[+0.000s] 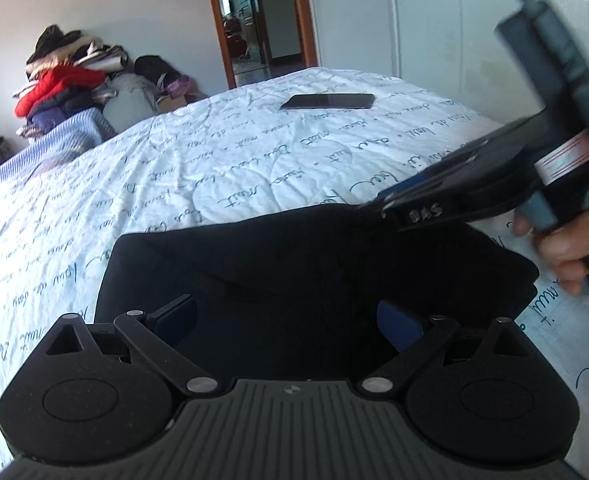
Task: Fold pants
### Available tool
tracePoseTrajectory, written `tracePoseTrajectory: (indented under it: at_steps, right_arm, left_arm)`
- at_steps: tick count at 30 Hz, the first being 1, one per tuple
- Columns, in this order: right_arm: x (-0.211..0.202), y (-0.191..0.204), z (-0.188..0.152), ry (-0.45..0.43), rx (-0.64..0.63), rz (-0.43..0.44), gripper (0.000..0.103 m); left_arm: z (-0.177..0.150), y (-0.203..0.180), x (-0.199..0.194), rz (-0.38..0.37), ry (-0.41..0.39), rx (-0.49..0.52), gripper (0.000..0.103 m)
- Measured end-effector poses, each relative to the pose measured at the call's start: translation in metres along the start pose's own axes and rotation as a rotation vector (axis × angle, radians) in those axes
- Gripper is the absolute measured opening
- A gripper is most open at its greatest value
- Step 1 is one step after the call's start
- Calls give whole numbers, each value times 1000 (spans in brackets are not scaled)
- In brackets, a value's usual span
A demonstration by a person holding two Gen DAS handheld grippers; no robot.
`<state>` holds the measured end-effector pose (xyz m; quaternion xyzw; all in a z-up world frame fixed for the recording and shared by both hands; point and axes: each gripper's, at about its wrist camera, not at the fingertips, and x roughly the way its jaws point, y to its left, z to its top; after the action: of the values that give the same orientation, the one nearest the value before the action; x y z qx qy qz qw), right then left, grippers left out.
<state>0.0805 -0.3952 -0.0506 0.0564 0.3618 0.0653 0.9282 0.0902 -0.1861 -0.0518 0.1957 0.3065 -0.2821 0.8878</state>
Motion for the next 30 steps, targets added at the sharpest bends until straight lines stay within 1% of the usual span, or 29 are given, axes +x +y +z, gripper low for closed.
tracePoseTrajectory:
  at_steps: [2, 3, 4, 6, 8, 9, 11, 14, 15, 17, 18, 19, 21, 22, 24, 26, 27, 29, 30]
  right_arm:
    - [1, -1, 10, 11, 22, -15, 22]
    - [-5, 5, 16, -9, 5, -37, 24]
    - [-13, 15, 23, -41, -33, -46, 24]
    - [-18, 36, 39, -68, -89, 15, 24]
    - [-10, 62, 58, -69, -141, 106, 24]
    - [-1, 74, 65, -56, -166, 145, 24]
    - [25, 99, 77, -16, -228, 203, 24]
    - [71, 131, 86, 76, -282, 293, 24]
    - [85, 140, 88, 97, -303, 296, 24]
    - [116, 155, 89, 138, -347, 243, 24]
    - [129, 155, 91, 152, -340, 228, 23]
    - [135, 151, 95, 150, -309, 235, 23]
    - [131, 141, 105, 147, -220, 257, 24]
    - [123, 139, 107, 127, -215, 250, 24]
    - [103, 143, 104, 91, -258, 244, 24]
    - [97, 148, 100, 100, -274, 272, 24]
    - [102, 151, 97, 118, -286, 261, 24]
    - [121, 156, 91, 166, -326, 188, 24]
    - [125, 154, 89, 163, -326, 177, 24]
  left_arm:
    - [-3, 9, -4, 3, 2, -18, 98]
    - [-6, 14, -4, 6, 3, -25, 99]
    - [-9, 19, -3, 11, 9, -37, 99]
    - [-16, 30, 10, -7, 51, -70, 102]
    - [-20, 41, 19, -51, 85, -147, 102]
    - [-20, 46, 17, -66, 84, -190, 101]
    - [-22, 53, 5, -84, 64, -225, 102]
    - [-31, 58, -7, -51, 53, -233, 102]
    - [-34, 58, -8, -46, 55, -224, 102]
    - [-41, 57, -4, -36, 74, -192, 103]
    - [-43, 55, -3, -29, 65, -183, 103]
    - [-44, 54, -5, -18, 54, -175, 103]
    - [-42, 53, -9, -17, 54, -164, 103]
    - [-41, 54, -12, -23, 51, -169, 102]
    - [-42, 56, -16, -42, 38, -188, 102]
    - [-41, 53, -11, -54, 48, -196, 103]
    - [-41, 51, -7, -47, 55, -191, 103]
    - [-39, 48, -5, -32, 52, -178, 103]
    - [-37, 47, -5, -29, 54, -171, 103]
